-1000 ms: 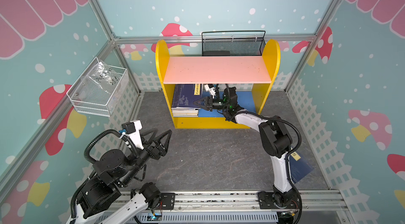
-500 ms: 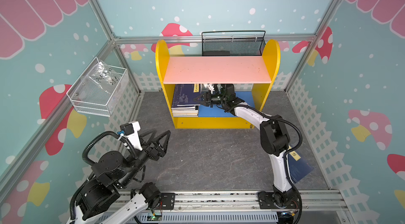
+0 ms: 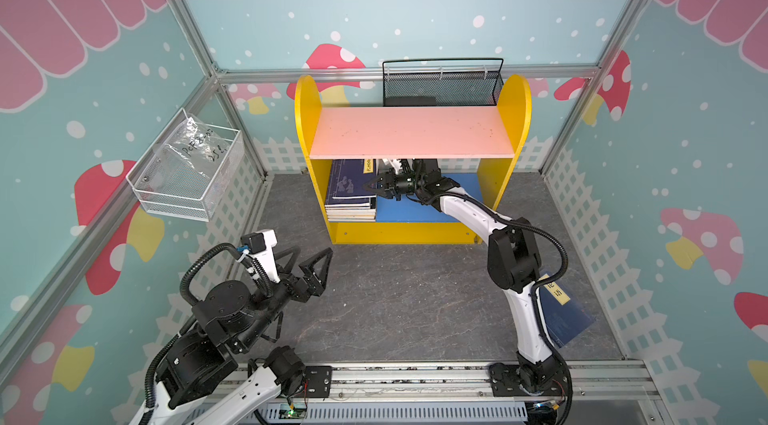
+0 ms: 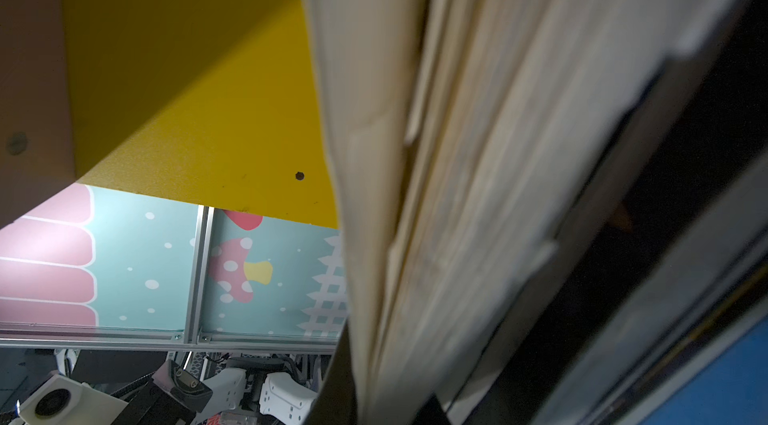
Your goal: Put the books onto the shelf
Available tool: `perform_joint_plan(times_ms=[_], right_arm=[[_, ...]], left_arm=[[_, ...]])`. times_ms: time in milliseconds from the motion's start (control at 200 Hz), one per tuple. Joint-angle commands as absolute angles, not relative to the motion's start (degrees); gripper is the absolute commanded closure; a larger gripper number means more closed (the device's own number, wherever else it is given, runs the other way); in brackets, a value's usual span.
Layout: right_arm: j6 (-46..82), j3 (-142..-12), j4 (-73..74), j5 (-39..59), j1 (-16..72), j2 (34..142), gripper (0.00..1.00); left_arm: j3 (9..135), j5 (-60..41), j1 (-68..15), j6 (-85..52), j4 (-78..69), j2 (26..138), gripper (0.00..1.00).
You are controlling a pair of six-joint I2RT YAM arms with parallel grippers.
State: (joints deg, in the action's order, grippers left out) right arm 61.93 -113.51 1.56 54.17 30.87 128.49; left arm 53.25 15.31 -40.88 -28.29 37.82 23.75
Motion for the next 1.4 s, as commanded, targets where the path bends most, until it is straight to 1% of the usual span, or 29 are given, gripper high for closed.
perform_joint_plan(times_ms=[0, 185, 385, 535, 926, 1391], right_arm=[[59.19, -117.78, 3.87, 53.8, 32.22, 127.95, 0.97], [57.43, -121.31, 0.39, 53.13, 33.32, 129.28, 0.97], [56.95, -121.84, -0.58, 52.07, 33.52, 129.25, 0.97], [57.36, -124.34, -1.68, 53.35, 33.57, 130.69, 0.97], [54.63, -124.11, -5.86, 52.69, 33.79, 129.07, 0.98], [54.58, -124.11, -5.62, 51.63, 35.16, 128.41, 0.98]], left_arm=[[52.74, 17.12, -40.69, -28.48, 36.84, 24.26, 0.01], [52.22, 17.99, -40.69, -28.84, 36.31, 23.76, 0.01], [51.73, 17.94, -40.69, -29.18, 36.3, 22.71, 0.01], [51.39, 17.96, -40.7, -29.36, 36.32, 22.24, 0.01], [50.19, 17.94, -40.69, -30.32, 36.12, 21.7, 0.01], [49.05, 17.98, -40.7, -30.94, 36.12, 20.73, 0.01]])
